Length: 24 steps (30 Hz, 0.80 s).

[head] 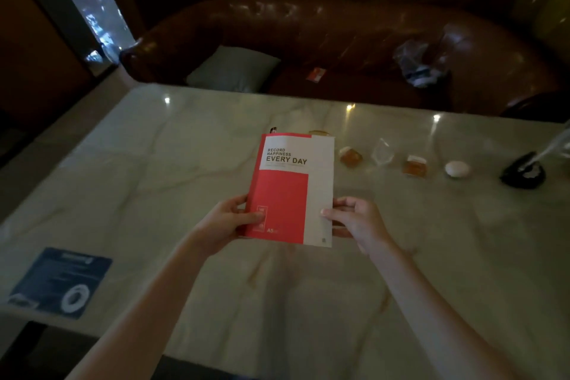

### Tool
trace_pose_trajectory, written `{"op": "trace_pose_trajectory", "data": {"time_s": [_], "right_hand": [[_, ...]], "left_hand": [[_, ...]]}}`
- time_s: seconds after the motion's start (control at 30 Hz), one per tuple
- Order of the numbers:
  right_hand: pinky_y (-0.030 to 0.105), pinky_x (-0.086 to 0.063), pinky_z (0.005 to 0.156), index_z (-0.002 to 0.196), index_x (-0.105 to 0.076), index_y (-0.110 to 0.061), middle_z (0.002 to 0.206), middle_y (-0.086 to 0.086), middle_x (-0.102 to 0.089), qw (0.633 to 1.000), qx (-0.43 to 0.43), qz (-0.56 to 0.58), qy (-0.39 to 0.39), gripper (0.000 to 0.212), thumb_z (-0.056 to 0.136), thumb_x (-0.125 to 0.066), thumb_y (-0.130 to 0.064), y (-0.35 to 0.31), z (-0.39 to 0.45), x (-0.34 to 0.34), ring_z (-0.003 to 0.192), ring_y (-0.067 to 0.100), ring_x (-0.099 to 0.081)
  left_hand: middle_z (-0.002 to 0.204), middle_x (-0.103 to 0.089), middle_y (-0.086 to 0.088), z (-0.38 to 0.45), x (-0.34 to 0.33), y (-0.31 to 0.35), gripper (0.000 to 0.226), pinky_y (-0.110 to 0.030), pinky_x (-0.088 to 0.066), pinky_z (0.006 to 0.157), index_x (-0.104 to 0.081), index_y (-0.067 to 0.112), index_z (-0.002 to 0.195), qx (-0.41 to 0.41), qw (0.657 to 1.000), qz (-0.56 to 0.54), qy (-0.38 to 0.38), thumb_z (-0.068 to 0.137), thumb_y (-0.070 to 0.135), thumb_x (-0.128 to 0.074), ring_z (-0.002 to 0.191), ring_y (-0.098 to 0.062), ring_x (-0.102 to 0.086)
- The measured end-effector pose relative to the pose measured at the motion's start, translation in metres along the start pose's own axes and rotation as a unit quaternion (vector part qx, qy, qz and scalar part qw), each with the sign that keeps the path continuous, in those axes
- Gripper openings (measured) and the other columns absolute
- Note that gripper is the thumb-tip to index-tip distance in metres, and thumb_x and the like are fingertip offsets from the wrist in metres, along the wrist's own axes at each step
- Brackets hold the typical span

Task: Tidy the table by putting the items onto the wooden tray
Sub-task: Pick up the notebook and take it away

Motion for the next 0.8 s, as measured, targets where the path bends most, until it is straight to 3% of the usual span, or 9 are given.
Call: {"op": "trace_pose_trajectory", "data": {"time_s": [0.1,0.3,0.4,0.53,0.8], "right_hand": [[0.021,-0.052,0.044,0.089,-0.060,0.000,0.075,0.007,-0.068,1.000,-0.004,0.007,0.008,0.016,0.075,-0.068,0.002,-0.001,0.005,-0.049,0.053,0.006,-0.066],[0.023,-0.056,0.047,0.097,-0.060,0.004,0.079,0.008,-0.068,1.000,-0.015,0.004,0.010,0.025,0.074,-0.069,0.002,-0.007,0.016,-0.128,0.061,0.013,-0.066],[0.020,-0.053,0.044,0.095,-0.061,0.003,0.076,0.008,-0.067,1.000,-0.023,0.011,-0.002,0.022,0.074,-0.068,0.004,-0.010,0.022,-0.159,0.050,0.006,-0.066],[0.020,-0.053,0.043,0.094,-0.062,0.001,0.076,0.008,-0.068,0.999,-0.032,-0.001,-0.020,0.024,0.072,-0.070,0.005,-0.015,0.032,-0.192,0.049,0.006,-0.066],[0.017,-0.052,0.043,0.081,-0.061,-0.003,0.073,0.006,-0.066,0.999,-0.017,-0.019,-0.040,0.013,0.074,-0.068,0.006,-0.018,0.040,-0.238,0.045,0.001,-0.064]], "left_hand": [[0.091,-0.071,-0.009,-0.005,0.048,0.012,0.066,-0.031,-0.056,0.066,-0.044,0.008,0.131,-0.002,1.000,0.015,-0.001,0.069,0.005,-0.067,0.077,-0.021,-0.068],[0.086,-0.073,-0.004,-0.019,0.122,0.024,0.051,-0.030,-0.057,0.066,-0.049,0.013,0.126,-0.003,1.000,0.024,0.010,0.078,-0.002,-0.061,0.076,-0.019,-0.068],[0.090,-0.071,-0.008,-0.027,0.150,0.025,0.052,-0.031,-0.057,0.066,-0.049,0.014,0.126,0.006,0.999,0.014,0.033,0.078,-0.001,-0.062,0.076,-0.020,-0.068],[0.101,-0.067,-0.014,-0.037,0.179,0.027,0.052,-0.030,-0.057,0.067,-0.047,0.012,0.128,0.010,0.998,0.012,0.063,0.080,0.000,-0.062,0.078,-0.020,-0.068],[0.098,-0.067,-0.012,-0.057,0.215,0.029,0.048,-0.034,-0.056,0.077,-0.047,0.011,0.124,0.024,0.992,0.022,0.123,0.080,0.004,-0.064,0.084,-0.023,-0.067]]}}
Point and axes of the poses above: each hand's wrist, its own z-axis towards the middle knuckle, its own x-axis out of the back of the hand, y = z × x, the point moved 1 cm from there along z, towards the middle knuckle
